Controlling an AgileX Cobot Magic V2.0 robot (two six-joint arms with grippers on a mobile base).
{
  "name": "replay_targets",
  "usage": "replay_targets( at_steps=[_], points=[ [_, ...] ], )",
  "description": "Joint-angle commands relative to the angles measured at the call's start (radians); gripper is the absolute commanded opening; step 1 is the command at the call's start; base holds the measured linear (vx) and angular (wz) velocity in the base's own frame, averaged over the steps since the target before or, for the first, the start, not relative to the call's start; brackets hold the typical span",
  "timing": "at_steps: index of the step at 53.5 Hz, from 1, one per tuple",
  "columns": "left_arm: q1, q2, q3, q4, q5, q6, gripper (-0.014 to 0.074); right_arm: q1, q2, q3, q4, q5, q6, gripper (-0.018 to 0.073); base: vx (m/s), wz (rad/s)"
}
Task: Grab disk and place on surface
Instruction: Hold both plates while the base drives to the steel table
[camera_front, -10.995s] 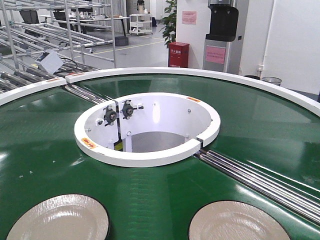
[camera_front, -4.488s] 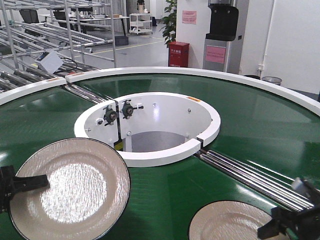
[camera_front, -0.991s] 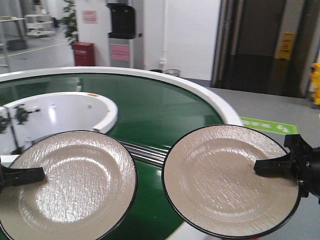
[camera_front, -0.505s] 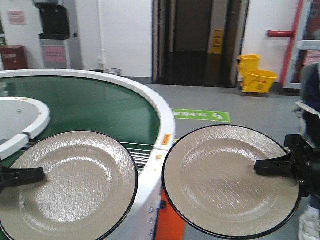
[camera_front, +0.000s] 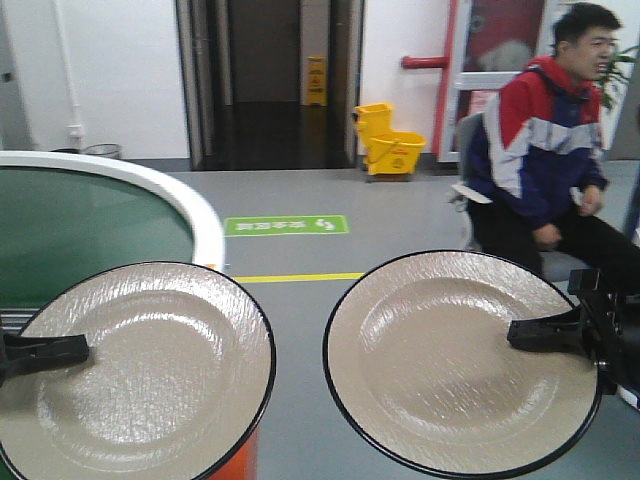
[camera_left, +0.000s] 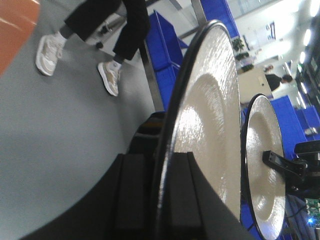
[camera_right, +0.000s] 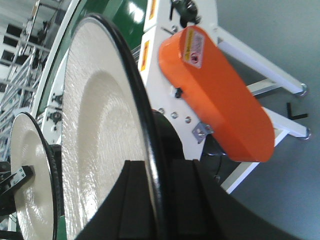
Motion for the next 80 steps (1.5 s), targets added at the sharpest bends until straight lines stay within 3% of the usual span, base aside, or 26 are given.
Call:
replay_targets(
  at_steps=[1, 52, 80],
  points=[
    [-0.002, -0.042, -0.025, -0.131, 0.069, -0.018, -0.0002, -0.005, -0.041, -0.034, 0.124, 0.012, 0.003, -0.0009, -0.01, -0.44],
    [-0.002, -0.042, -0.025, -0.131, 0.069, -0.018, -0.0002, -0.005, -0.041, -0.034, 0.124, 0.014, 0.003, -0.0009, 0.14, -0.53],
    [-0.002, -0.042, -0.025, -0.131, 0.069, -0.018, -0.0002, -0.005, -0.041, -0.034, 0.124, 0.019, 0.003, -0.0009, 0.27, -0.12]
  ],
)
